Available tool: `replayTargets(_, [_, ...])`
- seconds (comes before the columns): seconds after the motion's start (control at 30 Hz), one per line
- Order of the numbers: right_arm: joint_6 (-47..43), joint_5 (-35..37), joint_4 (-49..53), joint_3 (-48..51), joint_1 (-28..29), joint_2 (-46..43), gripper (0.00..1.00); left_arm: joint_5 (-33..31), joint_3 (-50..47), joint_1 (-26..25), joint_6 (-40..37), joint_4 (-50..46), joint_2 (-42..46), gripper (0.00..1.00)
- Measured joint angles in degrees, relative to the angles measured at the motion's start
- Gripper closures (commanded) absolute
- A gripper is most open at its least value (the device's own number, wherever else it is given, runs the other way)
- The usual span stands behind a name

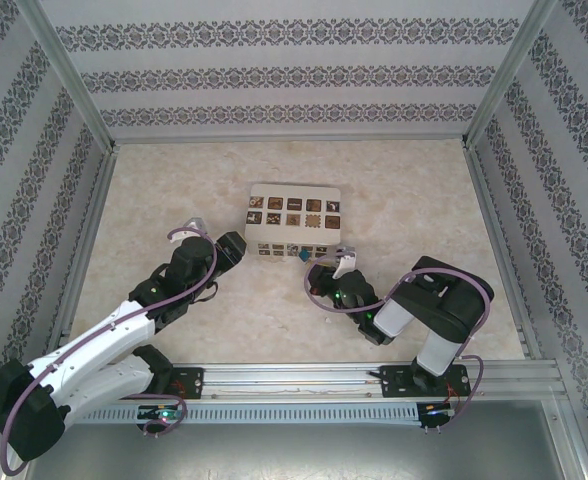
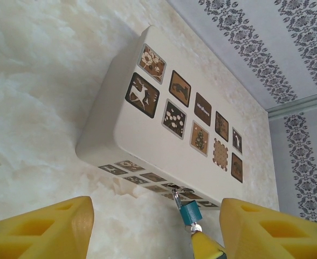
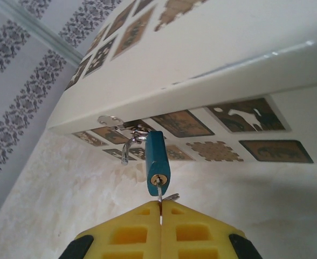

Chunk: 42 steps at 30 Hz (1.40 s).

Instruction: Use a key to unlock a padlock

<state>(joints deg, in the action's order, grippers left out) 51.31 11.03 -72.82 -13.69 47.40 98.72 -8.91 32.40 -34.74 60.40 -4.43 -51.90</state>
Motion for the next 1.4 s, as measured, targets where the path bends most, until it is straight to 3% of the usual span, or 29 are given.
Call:
replayTargets(0.47, [16.7, 0.7, 1.5, -0.3, 0.0, -0.1, 0.99, 0.0, 0.0, 0.8, 0.0, -0.1, -0.2, 0.36])
replayTargets(0.83, [16.0, 1.4, 9.9, -0.5, 0.0, -8.2, 0.60, 0.5, 0.0, 2.6, -0.8, -0.5, -0.2, 0.30])
replayTargets(1.1, [9.0, 2.9, 24.2, -0.6, -0.2, -24.7, 0.39, 2.9, 1.9, 6.6, -3.0, -1.4, -0.4, 0.23])
replayTargets(1.33, [-2.4, 1.8, 39.3, -3.7, -3.8, -38.3, 0.03, 6.2, 3.5, 9.8, -5.4, -1.5, -2.4, 0.13])
replayTargets(1.4, [-4.1, 0.2, 41.7, -3.7, -6.2, -41.1, 0.02, 7.8, 3.9, 11.1, -6.2, -1.5, -3.5, 0.11])
